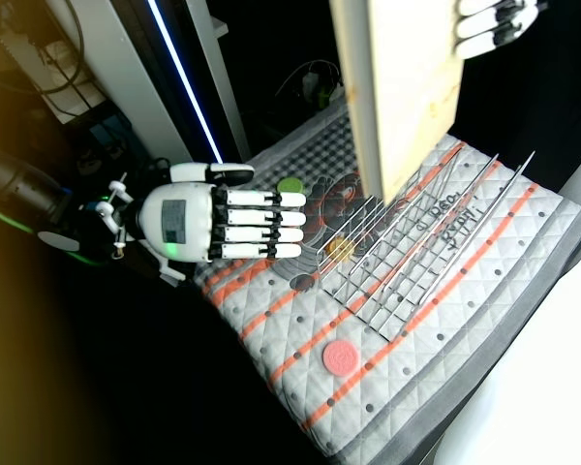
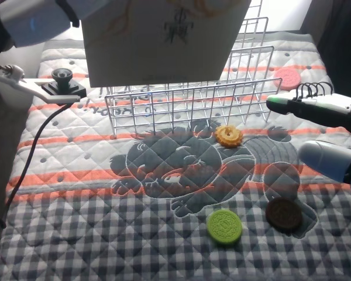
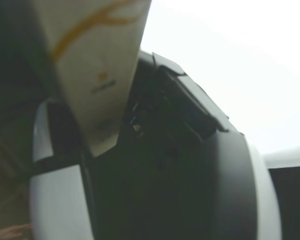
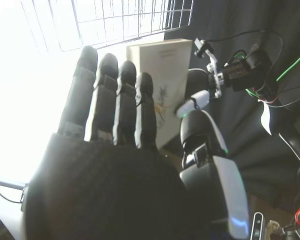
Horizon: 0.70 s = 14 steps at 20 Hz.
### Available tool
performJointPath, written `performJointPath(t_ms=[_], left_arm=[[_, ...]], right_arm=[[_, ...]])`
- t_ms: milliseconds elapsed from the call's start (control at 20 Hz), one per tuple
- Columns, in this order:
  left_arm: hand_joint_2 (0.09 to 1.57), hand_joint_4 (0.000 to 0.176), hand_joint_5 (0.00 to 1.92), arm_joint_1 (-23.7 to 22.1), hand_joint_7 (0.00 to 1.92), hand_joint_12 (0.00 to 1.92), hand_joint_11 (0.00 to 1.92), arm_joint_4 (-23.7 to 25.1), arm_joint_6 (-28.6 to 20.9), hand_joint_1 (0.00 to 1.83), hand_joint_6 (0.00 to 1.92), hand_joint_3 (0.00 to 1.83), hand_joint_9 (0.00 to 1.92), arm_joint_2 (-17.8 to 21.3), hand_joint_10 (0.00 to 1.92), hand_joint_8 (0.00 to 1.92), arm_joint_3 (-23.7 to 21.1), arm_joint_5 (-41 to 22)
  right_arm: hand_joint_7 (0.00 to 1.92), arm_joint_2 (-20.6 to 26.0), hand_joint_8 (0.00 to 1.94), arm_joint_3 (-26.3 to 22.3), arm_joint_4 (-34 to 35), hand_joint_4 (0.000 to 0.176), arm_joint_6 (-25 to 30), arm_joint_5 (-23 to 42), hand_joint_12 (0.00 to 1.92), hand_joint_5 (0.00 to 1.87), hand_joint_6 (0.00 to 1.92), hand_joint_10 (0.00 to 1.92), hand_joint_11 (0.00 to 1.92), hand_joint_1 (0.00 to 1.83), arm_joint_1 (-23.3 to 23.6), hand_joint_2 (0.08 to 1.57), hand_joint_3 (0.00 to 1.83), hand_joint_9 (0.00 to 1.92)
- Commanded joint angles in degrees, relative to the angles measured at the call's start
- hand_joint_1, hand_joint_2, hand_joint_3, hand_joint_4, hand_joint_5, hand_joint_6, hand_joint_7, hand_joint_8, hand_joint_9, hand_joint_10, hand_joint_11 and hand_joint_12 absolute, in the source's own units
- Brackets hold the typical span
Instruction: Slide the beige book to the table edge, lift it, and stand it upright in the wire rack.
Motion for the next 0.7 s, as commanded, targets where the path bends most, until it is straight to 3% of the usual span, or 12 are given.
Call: performJointPath(t_ms=[0, 50, 100, 150, 200, 250, 300, 400, 650], left_arm=[[1.08, 0.0, 0.92, -0.3, 0.96, 1.38, 0.95, 1.12, -1.03, 1.48, 0.92, 0.0, 1.12, 0.95, 0.87, 0.9, -0.29, -8.36], [1.09, 0.0, 0.91, -0.25, 0.95, 1.19, 1.01, 1.47, -0.77, 1.4, 0.98, 0.01, 1.1, 1.09, 1.01, 0.94, -0.57, -9.23], [1.15, 0.0, 0.76, -0.05, 0.81, 1.54, 0.82, 1.53, -0.16, 1.47, 1.12, 0.0, 0.97, 1.21, 1.09, 1.06, -0.85, -9.79], [1.14, 0.0, 0.8, 0.08, 0.87, 1.29, 0.94, 1.5, 0.16, 1.39, 1.1, 0.0, 1.01, 1.28, 1.16, 1.06, -0.97, -9.87], [1.14, 0.0, 0.78, 0.23, 0.88, 1.18, 1.01, 1.13, 0.31, 1.38, 1.11, 0.0, 1.02, 1.29, 1.2, 1.08, -0.98, -9.65], [1.11, 0.0, 0.81, 0.36, 0.89, 1.49, 0.92, 0.43, 0.49, 1.47, 0.99, 0.0, 1.05, 1.27, 1.03, 1.0, -0.97, -9.28], [1.11, 0.0, 0.85, 0.48, 0.9, 1.28, 1.0, -0.54, 0.66, 1.4, 1.03, 0.0, 1.06, 1.21, 1.1, 1.02, -0.84, -8.58], [1.1, 0.0, 0.91, 0.57, 0.96, 1.12, 1.09, -2.09, 0.68, 1.39, 0.99, 0.0, 1.08, 0.76, 1.08, 0.93, -0.22, -6.67], [1.1, 0.0, 0.88, 0.48, 0.99, 1.16, 1.05, -4.64, 0.03, 1.39, 0.95, 0.0, 1.04, -0.31, 1.15, 0.95, 1.65, -2.82]], right_arm=[[0.39, -0.4, 0.0, -0.01, 0.27, 0.0, 0.17, 6.24, 0.01, 0.35, 0.0, 0.0, 0.34, 0.03, 0.22, 1.42, 0.0, 0.36], [0.39, -0.41, 0.0, -0.01, 0.28, 0.0, 0.15, 6.23, 0.01, 0.35, 0.0, 0.0, 0.33, 0.02, 0.22, 1.42, 0.0, 0.35], [0.4, -0.46, 0.0, -0.01, 0.3, 0.0, 0.15, 6.23, 0.01, 0.36, 0.0, 0.0, 0.34, 0.02, 0.22, 1.42, 0.0, 0.36], [0.4, -0.5, 0.0, -0.01, 0.32, 0.0, 0.15, 6.23, 0.0, 0.35, 0.0, 0.0, 0.33, 0.02, 0.22, 1.42, 0.0, 0.36], [0.4, -0.54, 0.0, -0.03, 0.36, 0.0, 0.15, 6.23, 0.0, 0.35, 0.0, 0.0, 0.33, 0.0, 0.22, 1.43, 0.0, 0.35], [0.4, -0.55, 0.0, -0.05, 0.36, 0.0, 0.15, 6.23, 0.0, 0.35, 0.0, 0.0, 0.32, 0.0, 0.22, 1.42, 0.0, 0.35], [0.39, -0.57, 0.0, -0.04, 0.36, 0.0, 0.15, 6.2, 0.0, 0.35, 0.0, 0.0, 0.32, 0.02, 0.22, 1.41, 0.0, 0.34], [0.41, -0.6, 0.01, -0.04, 0.37, 0.0, 0.15, 6.16, 0.01, 0.36, 0.0, 0.01, 0.34, 0.03, 0.22, 1.42, 0.0, 0.36], [0.4, -0.6, 0.0, -0.04, 0.38, 0.0, 0.15, 6.16, 0.0, 0.36, 0.0, 0.0, 0.33, 0.04, 0.22, 1.43, 0.0, 0.35]])
